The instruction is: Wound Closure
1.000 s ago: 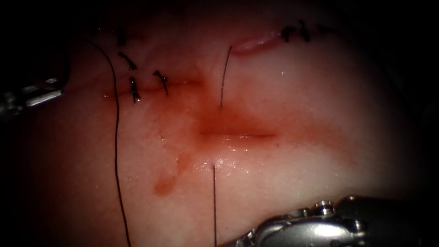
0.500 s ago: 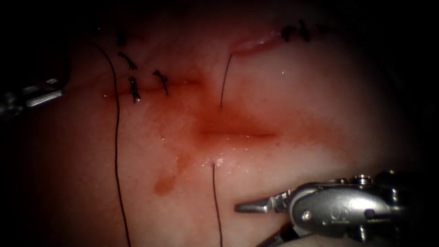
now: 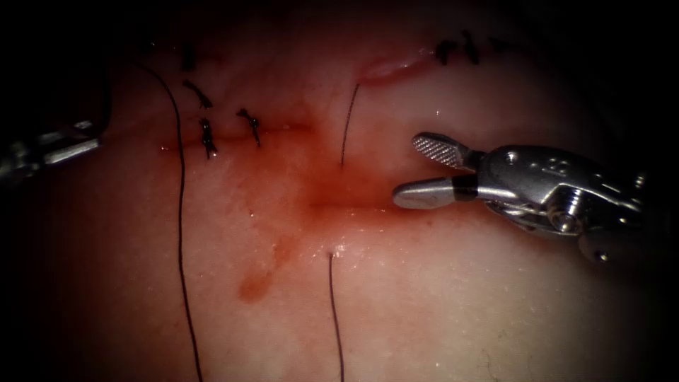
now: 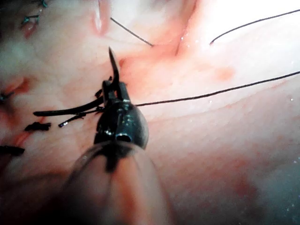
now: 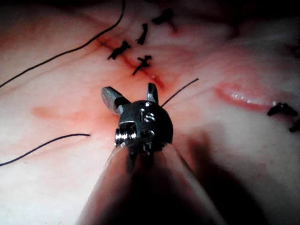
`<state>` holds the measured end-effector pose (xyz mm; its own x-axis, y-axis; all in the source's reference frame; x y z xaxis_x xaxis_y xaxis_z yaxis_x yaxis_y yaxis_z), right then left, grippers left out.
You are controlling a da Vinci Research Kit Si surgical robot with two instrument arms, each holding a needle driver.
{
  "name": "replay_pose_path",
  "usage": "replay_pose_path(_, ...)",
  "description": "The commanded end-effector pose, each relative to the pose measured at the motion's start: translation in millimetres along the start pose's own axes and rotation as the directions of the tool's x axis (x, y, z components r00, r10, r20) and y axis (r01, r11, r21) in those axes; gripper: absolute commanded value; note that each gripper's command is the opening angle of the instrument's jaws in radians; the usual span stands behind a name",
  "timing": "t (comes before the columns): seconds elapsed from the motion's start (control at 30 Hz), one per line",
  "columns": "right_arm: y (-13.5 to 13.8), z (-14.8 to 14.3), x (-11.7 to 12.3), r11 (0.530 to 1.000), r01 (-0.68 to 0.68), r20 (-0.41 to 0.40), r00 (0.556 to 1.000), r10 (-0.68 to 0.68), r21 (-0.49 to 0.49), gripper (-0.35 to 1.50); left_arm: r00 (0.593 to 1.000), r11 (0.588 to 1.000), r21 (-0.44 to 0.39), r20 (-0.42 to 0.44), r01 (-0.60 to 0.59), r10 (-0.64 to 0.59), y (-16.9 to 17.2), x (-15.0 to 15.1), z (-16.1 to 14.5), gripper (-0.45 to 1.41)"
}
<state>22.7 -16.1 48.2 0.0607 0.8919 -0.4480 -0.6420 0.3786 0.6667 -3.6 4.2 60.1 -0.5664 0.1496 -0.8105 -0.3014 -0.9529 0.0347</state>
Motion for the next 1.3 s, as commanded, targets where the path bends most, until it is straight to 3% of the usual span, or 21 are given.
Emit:
replay_pose_path(0.03, 0.5, 2.5, 0.7, 1.0, -0.029, -0.019, 0.999, 0.029, -0.01, 1.21, 1.0, 1.0, 0.001, -0.001, -0.001, 0.001, 0.0, 0.0, 0.8, -0.45)
replay_pose_path(0.17, 3.4, 5.9, -0.2, 0.99, -0.142, -0.038, 0.989, 0.141, -0.023, 1.25, 1.0, 1.0, -0.004, -0.002, -0.002, 0.002, 0.0, 0.0, 0.8, -0.45)
replay_pose_path(0.37, 5.8, 9.3, -1.5, 0.97, -0.24, 0.014, 0.97, 0.241, -0.038, 1.21, 1.0, 1.0, -0.003, -0.001, -0.002, 0.002, 0.0, 0.0, 0.8, -0.45)
replay_pose_path(0.83, 8.1, 15.6, -4.5, 0.945, -0.323, 0.1, 0.94, 0.326, -0.043, 1.15, 1.0, 1.0, -0.004, -0.002, -0.002, 0.002, 0.0, -0.1, 0.8, -0.45)
replay_pose_path(0.9, 8.2, 15.8, -4.7, 0.946, -0.321, 0.099, 0.941, 0.323, -0.043, 0.91, 1.0, 1.0, -0.004, -0.002, -0.002, 0.002, 0.0, -0.1, 0.8, -0.45)
replay_pose_path(0.97, 8.2, 15.7, -4.6, 0.946, -0.322, 0.1, 0.941, 0.324, -0.043, -0.18, 1.0, 1.0, -0.004, -0.002, -0.002, 0.002, 0.0, -0.1, 0.8, -0.45)
replay_pose_path(1.0, 8.2, 15.7, -4.4, 0.949, -0.314, 0.088, 0.945, 0.316, -0.034, -0.35, 1.0, 1.0, -0.003, -0.002, -0.002, 0.002, 0.0, -0.1, 0.8, -0.45)
replay_pose_path(1.2, 7.2, 15.0, -2.0, 0.989, -0.133, -0.027, 0.99, 0.135, 0.07, -0.35, 1.0, 1.0, -0.003, -0.002, -0.002, 0.002, 0.0, -0.1, 0.8, -0.45)
replay_pose_path(1.3, 5.7, 13.6, 0.3, 0.989, 0.086, -0.135, 0.988, -0.07, 0.117, -0.35, 1.0, 1.0, -0.003, -0.002, -0.002, 0.002, 0.0, -0.1, 0.8, -0.45)
